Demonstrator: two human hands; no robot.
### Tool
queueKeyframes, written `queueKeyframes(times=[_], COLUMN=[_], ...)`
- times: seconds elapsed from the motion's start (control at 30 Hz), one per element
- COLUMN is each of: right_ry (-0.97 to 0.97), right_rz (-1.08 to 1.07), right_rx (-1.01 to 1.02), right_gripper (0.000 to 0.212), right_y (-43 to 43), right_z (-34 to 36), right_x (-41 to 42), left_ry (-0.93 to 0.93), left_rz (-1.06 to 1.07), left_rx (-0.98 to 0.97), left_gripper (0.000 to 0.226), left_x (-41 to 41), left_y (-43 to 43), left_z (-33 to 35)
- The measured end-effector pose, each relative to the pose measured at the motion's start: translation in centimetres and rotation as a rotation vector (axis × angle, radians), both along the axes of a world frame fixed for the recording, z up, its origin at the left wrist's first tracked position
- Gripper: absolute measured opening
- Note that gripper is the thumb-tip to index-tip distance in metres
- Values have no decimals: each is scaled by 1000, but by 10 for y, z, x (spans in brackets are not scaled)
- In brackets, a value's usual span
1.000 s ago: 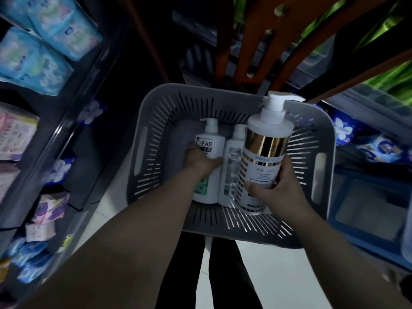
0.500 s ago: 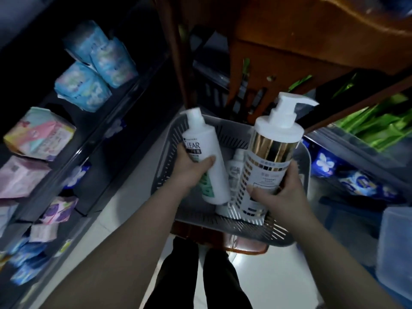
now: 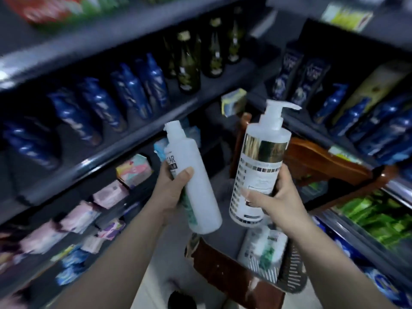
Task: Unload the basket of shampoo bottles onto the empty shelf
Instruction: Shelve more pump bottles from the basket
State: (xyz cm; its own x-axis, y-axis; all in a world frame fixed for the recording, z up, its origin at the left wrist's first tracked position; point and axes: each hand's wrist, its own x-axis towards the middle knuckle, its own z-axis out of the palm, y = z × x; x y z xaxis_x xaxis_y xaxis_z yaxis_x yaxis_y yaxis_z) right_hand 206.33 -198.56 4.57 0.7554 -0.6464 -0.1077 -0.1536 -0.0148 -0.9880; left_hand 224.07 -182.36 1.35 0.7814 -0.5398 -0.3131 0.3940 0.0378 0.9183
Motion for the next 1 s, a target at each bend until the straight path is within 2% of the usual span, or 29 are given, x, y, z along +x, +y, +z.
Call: queueKeyframes(times=[0.07,0.1,0.23,0.27,0.37,0.53,0.63,0.8,1.0], right_ry=[-51,-75,-169,-192,-248,-332,-407,-477,-486], right_rz=[96,147,267,299,371,466,506,555,572], right_rx=[6,13,51,60,68,46,47,-18,-113], right_gripper=[68,71,79,78,74,74,66,62,66], right_y=[11,18,54,65,96,158,197,238,256], right_z=[33,49,102,115,149,193,209,230,262], right_x=[26,40,101,118,163,233,270,329,399], left_ry=[-96,-141,-302,-343,-476,-677,-716,-742,-744], left_rz=[60,96,214,243,356,548,649,748,855], left_rx=[19,31,54,66,127,194,233,291,309], left_gripper=[86,86,60,60,84,73,74,93,78], left_x=[15,23,56,63,81,107,121,144,167], left_y=[28,43,106,122,167,236,271,315,339], left_z=[34,51,110,125,165,205,218,233,247])
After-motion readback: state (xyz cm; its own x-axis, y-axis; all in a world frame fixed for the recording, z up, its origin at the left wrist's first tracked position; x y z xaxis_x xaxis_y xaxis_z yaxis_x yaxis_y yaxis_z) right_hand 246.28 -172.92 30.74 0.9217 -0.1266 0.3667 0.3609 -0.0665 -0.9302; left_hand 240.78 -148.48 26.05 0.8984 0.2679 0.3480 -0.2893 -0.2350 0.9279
